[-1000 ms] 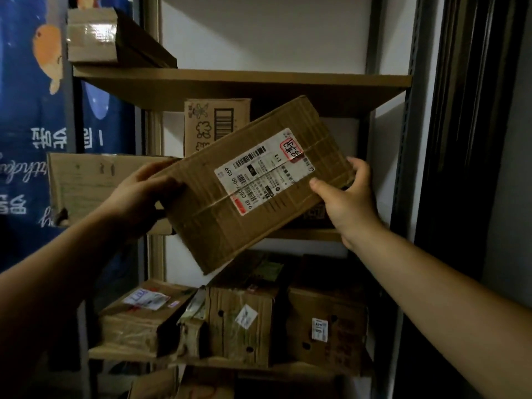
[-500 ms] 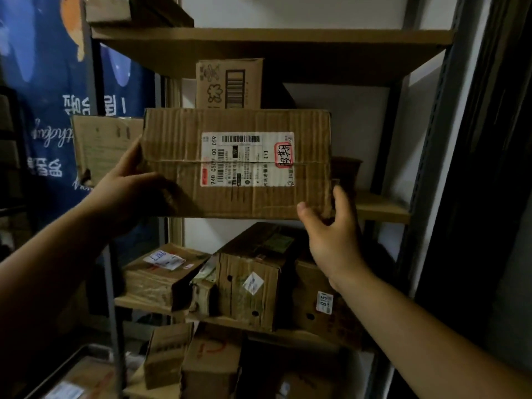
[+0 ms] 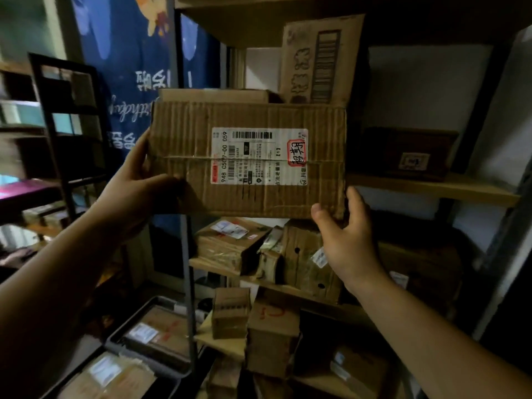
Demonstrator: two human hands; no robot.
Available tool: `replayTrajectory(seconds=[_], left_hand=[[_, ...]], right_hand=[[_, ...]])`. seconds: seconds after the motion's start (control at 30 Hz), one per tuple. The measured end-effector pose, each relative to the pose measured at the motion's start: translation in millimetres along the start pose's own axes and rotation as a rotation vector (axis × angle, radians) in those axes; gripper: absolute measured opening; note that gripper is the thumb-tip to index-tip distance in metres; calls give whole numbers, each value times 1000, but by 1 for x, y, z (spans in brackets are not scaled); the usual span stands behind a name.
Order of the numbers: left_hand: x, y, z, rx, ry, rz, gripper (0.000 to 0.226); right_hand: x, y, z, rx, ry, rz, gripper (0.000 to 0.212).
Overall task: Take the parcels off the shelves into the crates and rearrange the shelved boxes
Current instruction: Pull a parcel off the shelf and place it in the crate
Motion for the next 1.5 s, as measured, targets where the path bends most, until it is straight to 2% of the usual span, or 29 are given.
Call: replayTrajectory(seconds=[0.07, 0.23, 0.3, 0.43, 0.57, 0.67, 0.77, 0.93, 1.23, 1.33, 1.5], left_hand=[[11, 25, -5, -29, 4, -3, 77], [40, 111, 9, -23, 149, -115, 73], [55, 146, 18, -38, 202, -174, 65], [81, 201, 43, -53, 306, -291, 46], [101, 248, 78, -111, 391, -353, 43], [108, 274, 103, -173, 451, -380, 53], [108, 295, 129, -173, 527, -386, 60], [95, 333, 172, -238, 641, -380, 64], [48, 407, 256, -320, 782, -406, 68], [34, 429, 283, -360, 837, -352, 75], [-2, 459, 331, -372, 877, -202, 79]], right_hand=[[13, -35, 3, -7, -11, 46, 45], [49, -117, 4, -16, -99, 129, 39], [68, -152, 1, -8, -146, 166, 45], [107, -211, -12, -18, -253, 225, 31], [135, -259, -32, 4, -348, 274, 45], [143, -295, -58, 53, -434, 356, 59], [147, -323, -80, 82, -488, 412, 63], [149, -374, -110, 55, -518, 481, 56], [130, -484, -169, 84, -710, 606, 57], [125, -506, -182, 128, -779, 612, 63], [120, -558, -208, 245, -807, 551, 53]])
Point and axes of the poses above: each hand's wrist, its own x-axis away from the middle knuckle, its own y-axis out of the back of the hand, z = x × y, the point moved 2 cm from there along -x, towards the middle knuckle, and after that the axes turned 8 degrees about x, right-handed, at the moved point
